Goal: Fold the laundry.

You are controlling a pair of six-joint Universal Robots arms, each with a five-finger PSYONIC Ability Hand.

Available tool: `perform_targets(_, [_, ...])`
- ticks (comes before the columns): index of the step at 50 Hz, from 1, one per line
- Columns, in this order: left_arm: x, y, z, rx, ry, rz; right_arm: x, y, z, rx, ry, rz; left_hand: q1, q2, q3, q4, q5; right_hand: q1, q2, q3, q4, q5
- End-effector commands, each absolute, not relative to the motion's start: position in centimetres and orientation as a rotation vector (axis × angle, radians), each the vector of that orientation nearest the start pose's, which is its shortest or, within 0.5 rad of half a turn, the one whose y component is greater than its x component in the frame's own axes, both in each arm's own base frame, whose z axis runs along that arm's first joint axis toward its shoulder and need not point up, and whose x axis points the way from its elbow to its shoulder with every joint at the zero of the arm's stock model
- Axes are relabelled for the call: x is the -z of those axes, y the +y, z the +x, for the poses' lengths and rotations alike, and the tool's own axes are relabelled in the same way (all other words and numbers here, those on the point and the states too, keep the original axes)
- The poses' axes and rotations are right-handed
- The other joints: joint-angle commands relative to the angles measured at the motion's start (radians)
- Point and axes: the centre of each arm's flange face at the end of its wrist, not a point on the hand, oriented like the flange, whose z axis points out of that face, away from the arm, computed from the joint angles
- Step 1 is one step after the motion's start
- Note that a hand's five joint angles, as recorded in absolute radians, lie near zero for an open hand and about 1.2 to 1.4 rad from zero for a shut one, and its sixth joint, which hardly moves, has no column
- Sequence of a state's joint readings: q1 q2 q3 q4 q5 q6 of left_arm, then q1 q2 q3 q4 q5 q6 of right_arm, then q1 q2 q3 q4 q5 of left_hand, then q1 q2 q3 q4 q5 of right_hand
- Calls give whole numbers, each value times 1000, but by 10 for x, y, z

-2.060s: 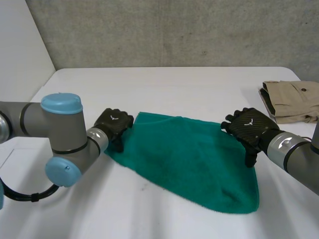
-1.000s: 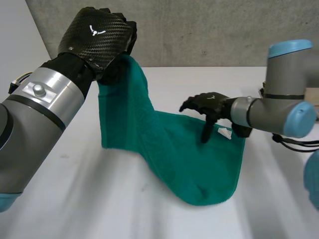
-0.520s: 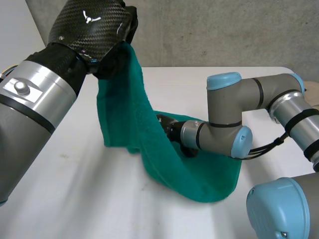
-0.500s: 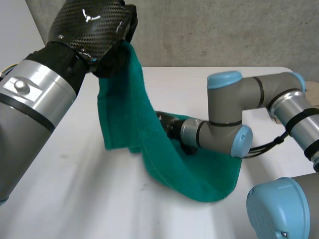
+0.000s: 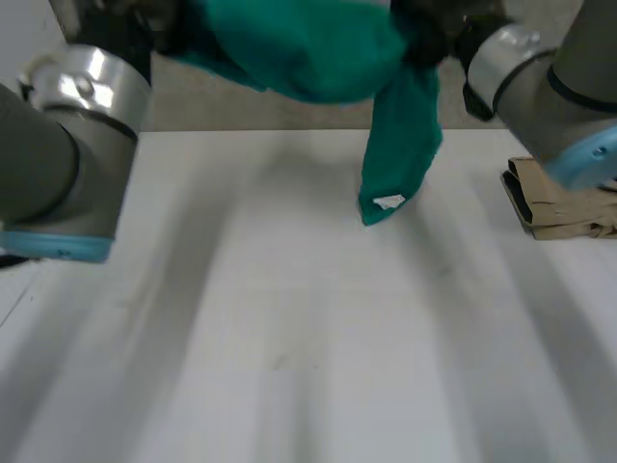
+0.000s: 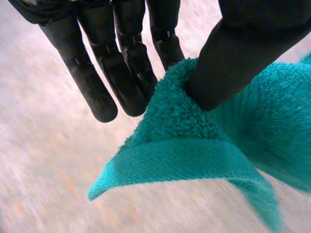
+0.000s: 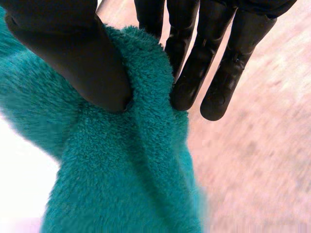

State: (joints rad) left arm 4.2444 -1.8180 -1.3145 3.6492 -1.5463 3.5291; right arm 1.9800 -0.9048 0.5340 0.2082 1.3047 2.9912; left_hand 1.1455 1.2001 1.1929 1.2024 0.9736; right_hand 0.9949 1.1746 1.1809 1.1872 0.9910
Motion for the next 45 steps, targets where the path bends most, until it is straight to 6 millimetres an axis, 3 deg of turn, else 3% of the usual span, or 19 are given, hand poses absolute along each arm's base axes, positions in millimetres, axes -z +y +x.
perform_targets(1, [-268, -292, -299, 2546, 1785, 865, -266, -307, 309, 1853, 1933, -1171, 251, 196, 203, 194, 248, 401, 222, 215, 209, 231])
perform_targets(7, [-201, -274, -294, 2319, 2012, 987, -201, -284, 298, 1674, 2061, -1267, 251, 196, 203, 194, 248, 401, 222, 215, 209, 231])
perform_targets(11, [-175, -256, -287, 2197, 2118, 1043, -171, -261, 294, 1539, 2115, -1306, 210, 156, 163, 154, 208, 401, 222, 215, 209, 231])
perform_targets(13, [-168, -249, -283, 2147, 2160, 1060, -162, -247, 297, 1482, 2117, -1332, 14, -40, -33, -42, 12, 401, 222, 215, 209, 231])
perform_targets(14, [-162, -241, -279, 2091, 2205, 1078, -158, -241, 297, 1459, 2120, -1342, -298, -352, -345, -355, -300, 401, 222, 215, 209, 231])
perform_targets(15, [-161, -237, -277, 2064, 2224, 1089, -156, -237, 298, 1443, 2121, -1348, -466, -521, -514, -523, -469, 324, 144, 138, 132, 153])
perform_targets(17, [-165, -228, -272, 2009, 2266, 1107, -157, -235, 297, 1443, 2124, -1348, -713, -768, -761, -770, -716, -191, -371, -377, -383, -362])
perform_targets(18, [-167, -226, -271, 1995, 2278, 1108, -164, -233, 295, 1474, 2117, -1342, -732, -787, -780, -789, -735, -734, -914, -920, -926, -905])
perform_targets(19, [-172, -223, -269, 1969, 2303, 1111, -167, -234, 294, 1487, 2113, -1338, -758, -813, -806, -815, -761, -812, -992, -998, -1005, -983])
perform_targets(22, [-180, -222, -266, 1954, 2319, 1107, -188, -233, 290, 1577, 2076, -1298, -765, -819, -812, -822, -767, -820, -1000, -1006, -1013, -991])
perform_targets(28, [-222, -238, -259, 2088, 2252, 1019, -224, -234, 283, 1767, 1992, -1234, -753, -807, -800, -810, -756, -820, -1000, -1006, -1013, -991])
perform_targets(35, [-253, -263, -257, 2229, 2336, 834, -240, -266, 247, 1858, 2086, -1019, -721, -775, -768, -777, -723, -820, -1000, -1006, -1013, -991])
perform_targets(41, [-214, -286, -259, 1984, 2578, 794, -231, -278, 230, 1844, 2156, -963, -700, -755, -748, -757, -703, -820, -1000, -1006, -1013, -991])
perform_targets(45, [-194, -293, -261, 1853, 2661, 800, -214, -281, 229, 1781, 2185, -983, -647, -702, -695, -704, -650, -820, -1000, -1006, -1013, -991])
